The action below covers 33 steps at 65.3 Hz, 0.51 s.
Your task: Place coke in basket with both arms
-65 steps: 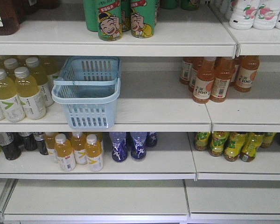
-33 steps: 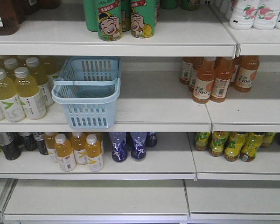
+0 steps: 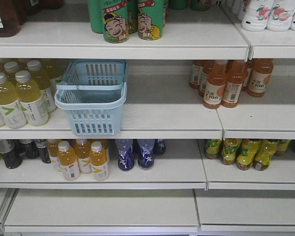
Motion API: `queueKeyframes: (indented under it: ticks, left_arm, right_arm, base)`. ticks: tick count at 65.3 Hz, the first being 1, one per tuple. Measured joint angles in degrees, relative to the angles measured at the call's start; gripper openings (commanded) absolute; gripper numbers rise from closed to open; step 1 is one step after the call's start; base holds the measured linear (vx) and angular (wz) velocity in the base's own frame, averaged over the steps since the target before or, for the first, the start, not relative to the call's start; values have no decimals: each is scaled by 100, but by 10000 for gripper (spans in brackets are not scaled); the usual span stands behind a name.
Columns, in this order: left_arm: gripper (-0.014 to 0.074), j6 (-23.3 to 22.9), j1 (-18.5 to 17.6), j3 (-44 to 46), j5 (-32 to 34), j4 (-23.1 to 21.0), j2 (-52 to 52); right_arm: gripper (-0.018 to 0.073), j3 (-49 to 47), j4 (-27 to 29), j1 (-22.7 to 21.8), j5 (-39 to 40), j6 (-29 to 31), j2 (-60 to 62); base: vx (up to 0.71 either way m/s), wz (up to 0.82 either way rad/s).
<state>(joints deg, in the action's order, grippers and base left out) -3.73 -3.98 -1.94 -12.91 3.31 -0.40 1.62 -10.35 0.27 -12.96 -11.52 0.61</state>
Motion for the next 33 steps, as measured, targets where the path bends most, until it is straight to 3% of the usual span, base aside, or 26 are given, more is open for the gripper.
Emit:
queueKeyframes:
  ticks: [12, 17, 22, 27, 33]
  left_arm:
    - [-6, -8, 0, 0, 82, -28, 0]
    - [-6, -279, 0, 0, 226, -331, 0]
    - [-6, -895, 0, 0, 355, -993, 0]
    - [-6, -1623, 0, 0, 387, -1921, 0]
    - [-6, -2176, 0, 0, 392, -2709, 0]
  right_arm:
    - [-6, 0, 0, 0, 0, 0, 0]
    - [-6, 0, 0, 0, 0, 0, 0]
    - [-6, 0, 0, 0, 0, 0, 0]
    - [-6, 0, 0, 0, -5, 0, 0]
    - [-6, 0, 0, 0, -11, 0, 0]
  base:
    - [0, 0]
    - [0, 0]
    - [0, 0]
    - [0, 0]
    - [0, 0]
